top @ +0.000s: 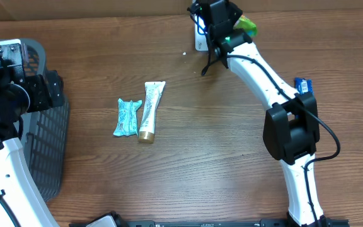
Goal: Scan the item barcode
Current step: 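Hold the snack bag's barcode in front of the scanner window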
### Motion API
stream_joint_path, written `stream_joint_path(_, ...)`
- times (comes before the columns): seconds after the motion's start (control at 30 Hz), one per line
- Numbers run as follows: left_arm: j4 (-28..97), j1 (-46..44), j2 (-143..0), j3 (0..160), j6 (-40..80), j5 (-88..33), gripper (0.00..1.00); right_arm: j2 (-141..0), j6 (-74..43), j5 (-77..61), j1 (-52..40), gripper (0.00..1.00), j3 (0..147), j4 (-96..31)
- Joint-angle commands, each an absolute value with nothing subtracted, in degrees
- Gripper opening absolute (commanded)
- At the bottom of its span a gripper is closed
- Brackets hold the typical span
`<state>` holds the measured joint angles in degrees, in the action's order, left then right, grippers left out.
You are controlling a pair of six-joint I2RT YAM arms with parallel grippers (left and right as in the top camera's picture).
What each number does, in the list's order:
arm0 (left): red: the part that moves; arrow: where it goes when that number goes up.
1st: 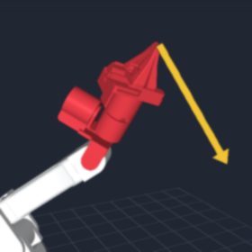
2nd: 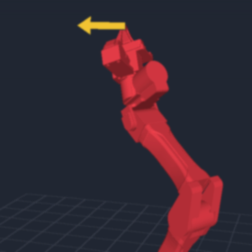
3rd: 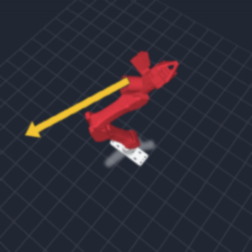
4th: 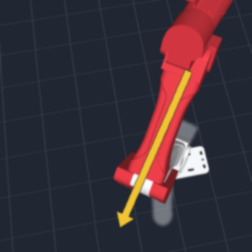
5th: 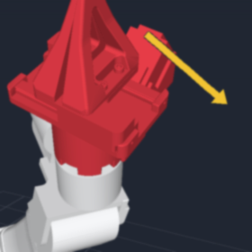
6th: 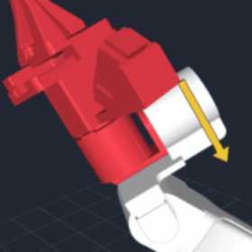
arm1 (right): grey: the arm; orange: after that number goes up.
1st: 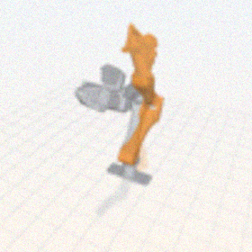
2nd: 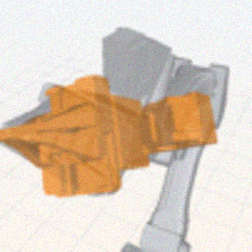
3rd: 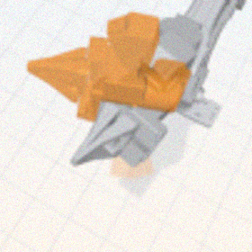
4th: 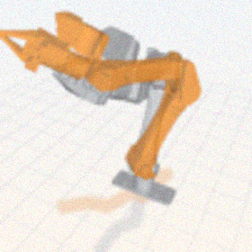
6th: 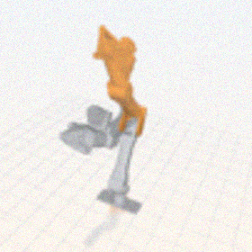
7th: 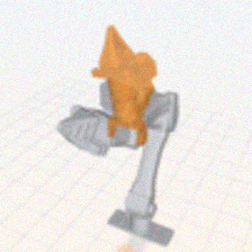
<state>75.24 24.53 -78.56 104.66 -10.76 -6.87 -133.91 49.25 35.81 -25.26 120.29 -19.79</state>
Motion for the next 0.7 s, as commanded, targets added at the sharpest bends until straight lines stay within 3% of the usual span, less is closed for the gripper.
stream_joint_path(0.0, 75.2, 24.7, -78.7, 105.4, -11.8, -7.3, 1.00, -133.0, 54.4, 38.5, -25.9, 0.04, 121.1, -16.7)
stream_joint_path(0.67, 75.2, 24.7, -78.7, 105.4, -11.8, -7.3, 1.00, -136.8, 60.3, 40.3, -26.0, 0.04, 119.9, -11.6)
